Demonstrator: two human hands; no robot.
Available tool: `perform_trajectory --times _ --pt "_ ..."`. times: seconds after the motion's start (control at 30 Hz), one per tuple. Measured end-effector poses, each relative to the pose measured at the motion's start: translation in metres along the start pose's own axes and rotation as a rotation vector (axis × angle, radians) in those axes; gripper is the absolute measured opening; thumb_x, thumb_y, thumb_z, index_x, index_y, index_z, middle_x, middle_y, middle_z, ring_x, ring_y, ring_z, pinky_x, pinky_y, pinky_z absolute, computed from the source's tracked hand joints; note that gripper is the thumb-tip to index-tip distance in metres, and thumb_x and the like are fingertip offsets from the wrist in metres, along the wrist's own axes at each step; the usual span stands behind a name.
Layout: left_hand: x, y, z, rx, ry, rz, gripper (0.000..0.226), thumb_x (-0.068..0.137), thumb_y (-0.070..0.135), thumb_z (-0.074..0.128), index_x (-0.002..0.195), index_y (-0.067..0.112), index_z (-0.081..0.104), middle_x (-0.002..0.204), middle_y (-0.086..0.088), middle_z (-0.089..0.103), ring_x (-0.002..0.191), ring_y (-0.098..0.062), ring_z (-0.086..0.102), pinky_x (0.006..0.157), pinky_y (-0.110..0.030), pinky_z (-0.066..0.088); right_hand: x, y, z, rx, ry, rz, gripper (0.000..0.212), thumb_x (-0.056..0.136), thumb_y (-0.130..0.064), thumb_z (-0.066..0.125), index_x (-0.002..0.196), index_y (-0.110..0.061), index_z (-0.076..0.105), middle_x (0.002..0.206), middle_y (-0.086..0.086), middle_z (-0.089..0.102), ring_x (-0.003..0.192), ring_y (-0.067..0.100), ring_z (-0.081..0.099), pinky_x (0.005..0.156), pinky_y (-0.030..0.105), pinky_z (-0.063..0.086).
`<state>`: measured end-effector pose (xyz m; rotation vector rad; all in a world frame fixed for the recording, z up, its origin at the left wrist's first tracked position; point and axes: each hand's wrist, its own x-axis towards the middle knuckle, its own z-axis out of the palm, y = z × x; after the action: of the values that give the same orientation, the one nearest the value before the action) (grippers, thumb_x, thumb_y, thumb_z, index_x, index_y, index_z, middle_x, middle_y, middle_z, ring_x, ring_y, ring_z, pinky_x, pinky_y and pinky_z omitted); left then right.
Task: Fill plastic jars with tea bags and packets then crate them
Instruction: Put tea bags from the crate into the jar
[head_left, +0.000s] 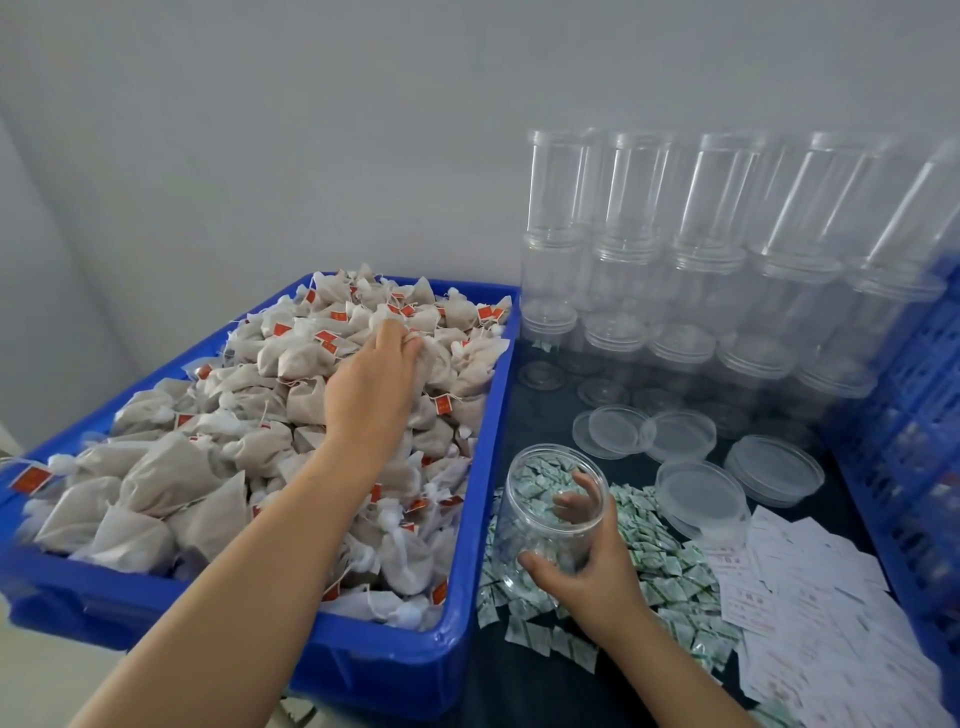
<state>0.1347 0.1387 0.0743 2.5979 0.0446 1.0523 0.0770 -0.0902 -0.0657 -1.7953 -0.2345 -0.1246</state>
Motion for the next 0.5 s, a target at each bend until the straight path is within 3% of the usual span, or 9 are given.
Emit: perform_trajectory --times 0.07,0.2,0.33,0.5 --pt "-0.002 0.008 -0.002 -0.175 -0.024 -0.015 0.026 0.1 0.032 0.039 0.097 0.009 0.049 0.065 -0.003 0.055 0.053 -0.02 0.051 0.047 -0.029 0.039 0.0 0.0 0.0 0.0 0.001 -0.001 0.088 0.052 -0.064 0.083 0.123 -0.071 0.03 0.113 -0.042 0.048 0.112 -0.015 0.051 0.078 0.005 0.047" --pt "-0.009 0.027 -0.007 -0.521 -0.153 0.072 0.012 0.098 0.028 0.048 0.094 0.018 0.053 0.068 0.01 0.054 0.057 -0.002 0.051 0.052 -0.012 0.04 0.0 0.002 0.001 0.006 0.005 0.003 0.086 0.054 -0.06 0.083 0.122 -0.072 0.031 0.111 -0.042 0.048 0.112 -0.014 0.051 0.079 0.007 0.048" --pt "-0.02 0.054 -0.005 -0.593 -0.319 0.254 0.007 0.096 0.029 0.05 0.092 0.025 0.053 0.072 0.015 0.055 0.065 0.007 0.052 0.057 -0.008 0.04 0.0 0.003 0.002 0.01 0.02 -0.002 0.086 0.054 -0.058 0.082 0.123 -0.071 0.031 0.114 -0.038 0.049 0.112 -0.013 0.052 0.082 0.011 0.045" --pt "-0.039 0.072 0.005 -0.616 -0.412 0.336 0.009 0.096 0.028 0.053 0.092 0.02 0.056 0.065 0.014 0.054 0.06 0.002 0.052 0.054 -0.01 0.038 0.0 0.002 0.004 0.027 0.022 -0.014 0.086 0.058 -0.053 0.083 0.124 -0.072 0.031 0.113 -0.036 0.05 0.112 -0.01 0.053 0.081 0.013 0.049"
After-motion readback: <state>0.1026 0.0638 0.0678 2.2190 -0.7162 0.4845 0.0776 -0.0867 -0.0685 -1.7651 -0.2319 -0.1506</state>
